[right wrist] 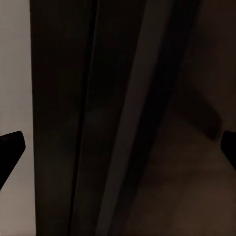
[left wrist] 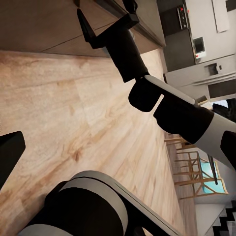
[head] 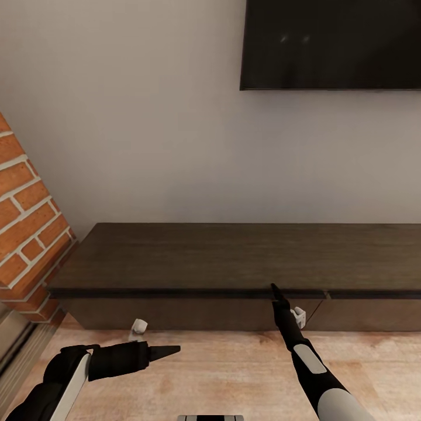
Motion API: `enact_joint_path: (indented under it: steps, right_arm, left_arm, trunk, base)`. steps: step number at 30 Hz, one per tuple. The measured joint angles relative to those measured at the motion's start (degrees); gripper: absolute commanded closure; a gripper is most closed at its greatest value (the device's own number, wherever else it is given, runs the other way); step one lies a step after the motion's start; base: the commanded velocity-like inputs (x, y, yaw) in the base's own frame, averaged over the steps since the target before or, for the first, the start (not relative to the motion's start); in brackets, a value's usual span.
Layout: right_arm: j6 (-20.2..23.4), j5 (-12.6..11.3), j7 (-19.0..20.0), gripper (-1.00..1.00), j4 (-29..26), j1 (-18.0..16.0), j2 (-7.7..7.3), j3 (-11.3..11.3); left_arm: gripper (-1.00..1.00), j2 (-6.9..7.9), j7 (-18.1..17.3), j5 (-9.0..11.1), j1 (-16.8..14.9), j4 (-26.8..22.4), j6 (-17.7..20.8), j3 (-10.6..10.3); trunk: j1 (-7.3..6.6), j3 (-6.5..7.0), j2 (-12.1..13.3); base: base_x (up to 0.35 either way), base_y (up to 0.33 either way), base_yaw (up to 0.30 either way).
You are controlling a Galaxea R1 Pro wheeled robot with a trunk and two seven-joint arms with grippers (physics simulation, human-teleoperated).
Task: Place each of the two pumpkins and all three candles from the living room inside a cabinet in the living room (use any cabinet), then make sure every cabinet is closed, and position the cauldron so it is next to a table in the living room.
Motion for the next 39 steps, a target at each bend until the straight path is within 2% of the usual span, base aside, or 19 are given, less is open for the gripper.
enact_joint_path:
  steps: [32,33,39]
  right_arm:
    - [0.0,0.0,0.0,-1.0,0.2,0.0,-0.01,0.0]
    - [0.0,0.0,0.0,1.0,0.4,0.0,-0.02,0.0]
    - [-0.1,0.0,-0.2,1.0,0.8,0.0,-0.06,-0.2]
  left_arm:
    - [-1.0,0.0,0.1,0.0,0.0,0.0,0.0,0.0]
    - [-1.0,0.0,0.1,0.0,0.0,0.0,0.0,0.0]
    - [-1.0,0.0,0.1,0.0,0.0,0.2,0.0,0.0]
  trunk:
    - [0.0,0.0,0.0]
    - [0.0,0.0,0.0]
    - [0.0,-0.01,0.0]
  base:
    - [-0.021,0.0,0.0]
    - [0.0,0.0,0.0]
    - [0.037,0.0,0.0]
